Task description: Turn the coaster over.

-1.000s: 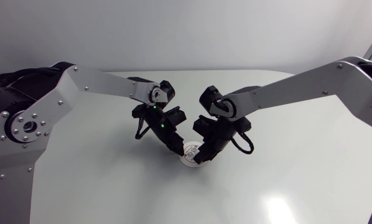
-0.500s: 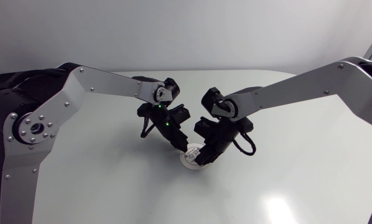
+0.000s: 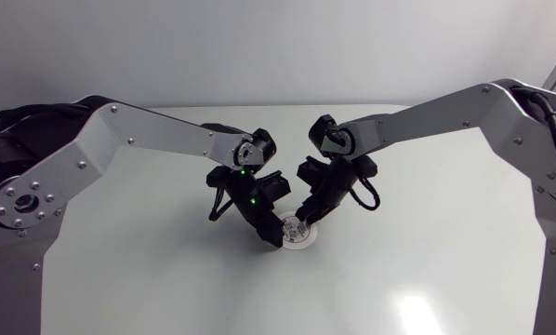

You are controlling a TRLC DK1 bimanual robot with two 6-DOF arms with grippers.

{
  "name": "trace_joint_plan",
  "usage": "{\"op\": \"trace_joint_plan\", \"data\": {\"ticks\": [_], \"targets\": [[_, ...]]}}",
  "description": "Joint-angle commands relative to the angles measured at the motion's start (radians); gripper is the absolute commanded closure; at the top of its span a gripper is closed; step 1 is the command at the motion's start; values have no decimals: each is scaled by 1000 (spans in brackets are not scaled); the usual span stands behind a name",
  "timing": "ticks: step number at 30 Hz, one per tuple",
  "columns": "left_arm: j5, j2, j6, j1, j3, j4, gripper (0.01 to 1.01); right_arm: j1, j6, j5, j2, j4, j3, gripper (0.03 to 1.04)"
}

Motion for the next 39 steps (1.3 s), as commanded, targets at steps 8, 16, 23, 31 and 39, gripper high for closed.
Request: {"op": "trace_joint_plan", "data": {"ticks": [8, 16, 23, 31, 39], "targets": [[11, -68, 5, 40, -12, -20, 693, 18, -12, 26, -63, 23, -98, 952], [11, -9, 1, 57, 80, -22, 693, 1, -6, -5, -153, 26, -143, 948], [10, 64, -9, 25, 106, -16, 693, 2, 0, -6, -162, 36, -158, 946], [8, 94, -9, 43, 78, -19, 697, -21, 11, -20, -202, 46, -190, 828], [11, 111, -6, 34, 49, 6, 697, -42, 50, -58, -176, 56, -230, 170]]}}
